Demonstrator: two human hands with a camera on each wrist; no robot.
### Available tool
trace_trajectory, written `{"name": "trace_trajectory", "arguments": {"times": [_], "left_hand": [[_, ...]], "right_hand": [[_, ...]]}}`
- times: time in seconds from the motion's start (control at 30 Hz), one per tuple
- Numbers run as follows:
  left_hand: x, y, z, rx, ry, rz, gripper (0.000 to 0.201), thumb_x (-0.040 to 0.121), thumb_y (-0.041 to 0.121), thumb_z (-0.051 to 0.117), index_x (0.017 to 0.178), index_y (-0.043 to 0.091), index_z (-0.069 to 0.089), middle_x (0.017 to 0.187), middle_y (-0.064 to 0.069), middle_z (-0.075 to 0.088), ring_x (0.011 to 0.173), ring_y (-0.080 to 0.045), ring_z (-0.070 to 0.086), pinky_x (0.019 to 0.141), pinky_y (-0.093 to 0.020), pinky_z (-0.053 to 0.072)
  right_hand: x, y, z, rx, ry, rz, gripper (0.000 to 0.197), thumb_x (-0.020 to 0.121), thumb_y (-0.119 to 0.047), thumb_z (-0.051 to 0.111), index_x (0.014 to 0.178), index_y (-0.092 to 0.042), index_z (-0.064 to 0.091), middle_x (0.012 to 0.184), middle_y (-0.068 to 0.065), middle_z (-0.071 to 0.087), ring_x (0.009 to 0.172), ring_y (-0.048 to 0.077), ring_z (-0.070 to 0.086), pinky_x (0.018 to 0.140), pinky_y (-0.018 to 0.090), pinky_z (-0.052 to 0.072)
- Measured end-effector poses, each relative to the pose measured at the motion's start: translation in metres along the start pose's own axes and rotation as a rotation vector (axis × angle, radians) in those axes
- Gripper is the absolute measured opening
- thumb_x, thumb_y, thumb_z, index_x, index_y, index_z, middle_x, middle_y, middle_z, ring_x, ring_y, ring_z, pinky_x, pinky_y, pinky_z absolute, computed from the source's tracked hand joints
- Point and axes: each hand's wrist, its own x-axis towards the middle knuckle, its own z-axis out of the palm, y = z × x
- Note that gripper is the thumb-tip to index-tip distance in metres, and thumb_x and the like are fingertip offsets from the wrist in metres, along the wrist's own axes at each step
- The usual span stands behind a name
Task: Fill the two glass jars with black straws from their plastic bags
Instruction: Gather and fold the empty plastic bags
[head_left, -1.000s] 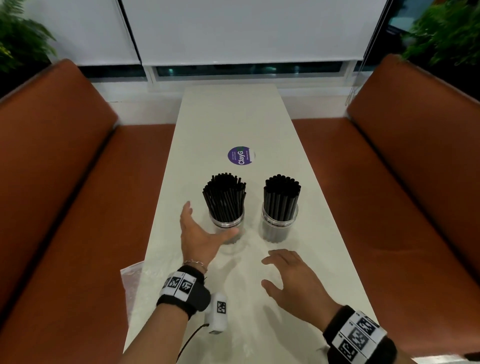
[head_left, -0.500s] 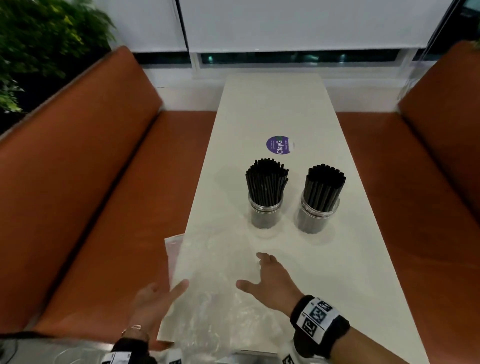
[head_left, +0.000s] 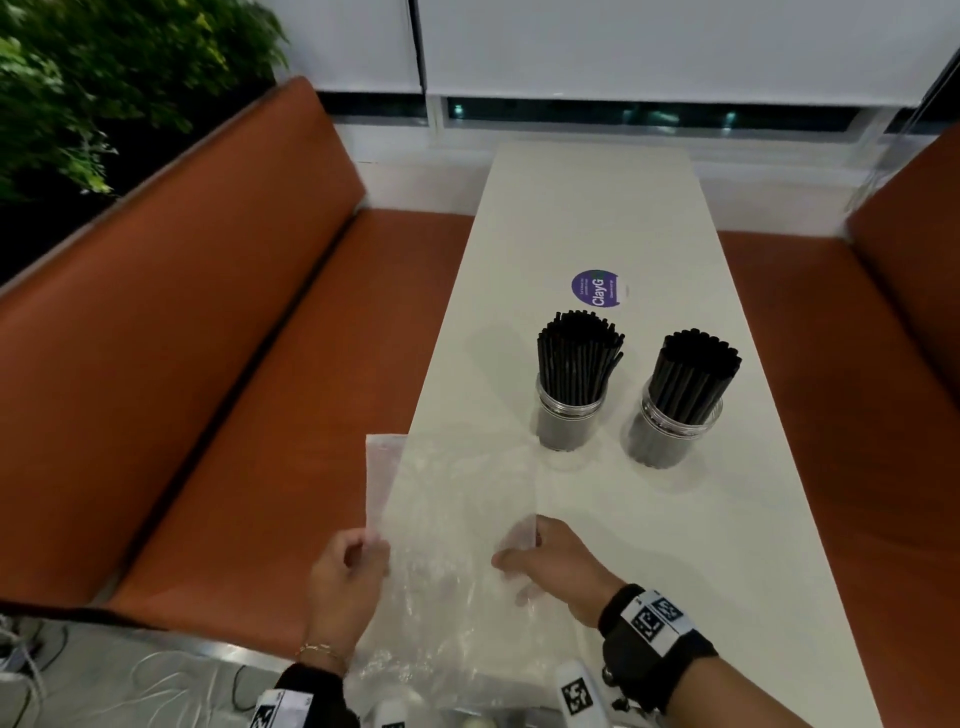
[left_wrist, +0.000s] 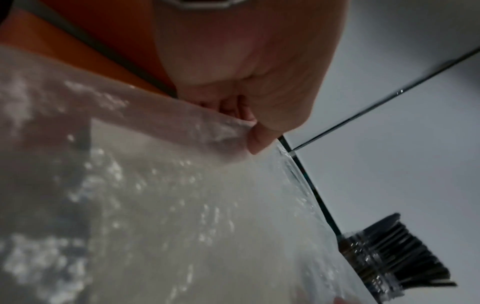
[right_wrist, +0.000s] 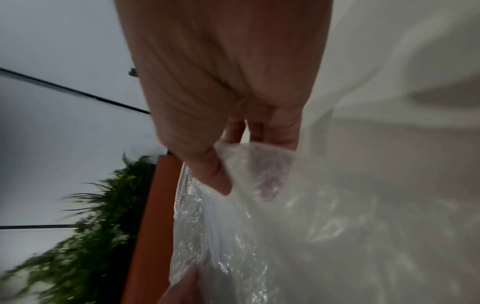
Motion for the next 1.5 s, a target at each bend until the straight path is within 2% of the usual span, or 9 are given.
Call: {"name": "trace_trajectory", "arguments": {"times": [0.37,0.47,0.57,0.63,0.8,0.97,1.2,1.4,1.5], "left_hand": [[-0.042,-0.001,-0.101,-0.347,-0.72,-0.189,0.073,0.071,0.003,0.09,0.137,0.01,0.058,0.12,-0.019,0.079,0.112,-0.032,0.077,0.085,-0.038,0.064],[-0.051,-0.034,-0.103,-0.693,-0.649,-0.255,0.033,0.079,-0.018,0.074,0.112,-0.014,0.073,0.108,-0.034,0.077,0.089,-0.04,0.081,0.079,-0.05,0.067],[-0.062,-0.057,-0.079,-1.116,-0.518,-0.163,0.036,0.111,0.013,0.044,0.126,-0.014,0.063,0.156,-0.03,0.048,0.143,-0.05,0.049,0.12,-0.068,0.029],[-0.073,-0.055,-0.061,-1.139,-0.528,-0.28,0.043,0.089,0.019,0.085,0.118,-0.01,0.07,0.156,-0.024,0.051,0.142,-0.047,0.051,0.094,-0.062,0.058],[-0.08,-0.028,-0.07,-0.671,-0.423,-0.218,0.047,0.078,0.007,0.089,0.122,0.011,0.073,0.103,-0.02,0.082,0.091,-0.03,0.079,0.078,-0.045,0.062],[-0.063,-0.019,-0.118,-0.134,-0.441,-0.022,0.022,0.09,0.011,0.078,0.1,0.027,0.088,0.097,-0.004,0.085,0.088,-0.021,0.077,0.075,-0.019,0.06],[-0.057,0.006,-0.134,0.191,-0.561,0.044,0.023,0.087,0.006,0.082,0.07,0.022,0.084,0.065,-0.001,0.077,0.061,-0.006,0.066,0.056,-0.008,0.049],[-0.058,0.003,-0.127,0.364,-0.54,-0.058,0.024,0.088,0.038,0.081,0.081,0.016,0.082,0.068,0.01,0.076,0.074,-0.003,0.066,0.058,-0.015,0.041],[-0.057,-0.001,-0.124,0.064,-0.414,-0.043,0.006,0.089,0.013,0.08,0.088,0.016,0.086,0.082,0.002,0.084,0.069,-0.001,0.075,0.056,-0.009,0.052]], "right_hand": [[-0.055,-0.021,0.017,0.36,-0.171,-0.214,0.029,0.09,0.001,0.08,0.112,-0.01,0.065,0.119,0.017,0.077,0.09,0.032,0.073,0.073,0.038,0.062],[-0.059,-0.021,0.025,0.524,-0.233,-0.196,0.025,0.092,0.003,0.075,0.104,-0.012,0.059,0.13,0.011,0.076,0.105,0.034,0.076,0.081,0.039,0.064],[-0.064,-0.017,0.035,0.634,-0.311,-0.175,0.025,0.093,0.006,0.069,0.092,-0.014,0.055,0.138,0.008,0.073,0.12,0.032,0.073,0.091,0.039,0.065],[-0.066,-0.012,0.039,0.622,-0.356,-0.173,0.025,0.093,0.006,0.069,0.092,-0.013,0.053,0.142,0.008,0.07,0.127,0.034,0.069,0.094,0.04,0.064],[-0.069,-0.009,0.01,0.764,-0.453,-0.132,0.064,0.093,-0.026,0.079,0.148,-0.013,0.049,0.155,0.022,0.055,0.141,0.048,0.053,0.113,0.059,0.048],[-0.069,-0.013,-0.04,0.883,-0.268,0.075,0.083,0.091,-0.074,0.056,0.15,-0.016,0.053,0.147,0.019,0.064,0.121,0.044,0.069,0.1,0.057,0.051],[-0.076,-0.012,-0.035,0.079,-0.231,0.055,0.054,0.088,-0.055,0.07,0.123,-0.015,0.077,0.091,0.01,0.075,0.07,0.026,0.07,0.062,0.031,0.057],[-0.066,-0.015,-0.037,-0.077,-0.226,-0.013,0.02,0.092,-0.028,0.082,0.082,-0.018,0.069,0.114,0.007,0.081,0.091,0.032,0.078,0.068,0.031,0.059],[-0.066,-0.021,-0.046,-0.082,-0.184,-0.065,0.008,0.096,-0.014,0.077,0.103,-0.013,0.073,0.112,0.014,0.082,0.082,0.03,0.078,0.071,0.034,0.063]]}}
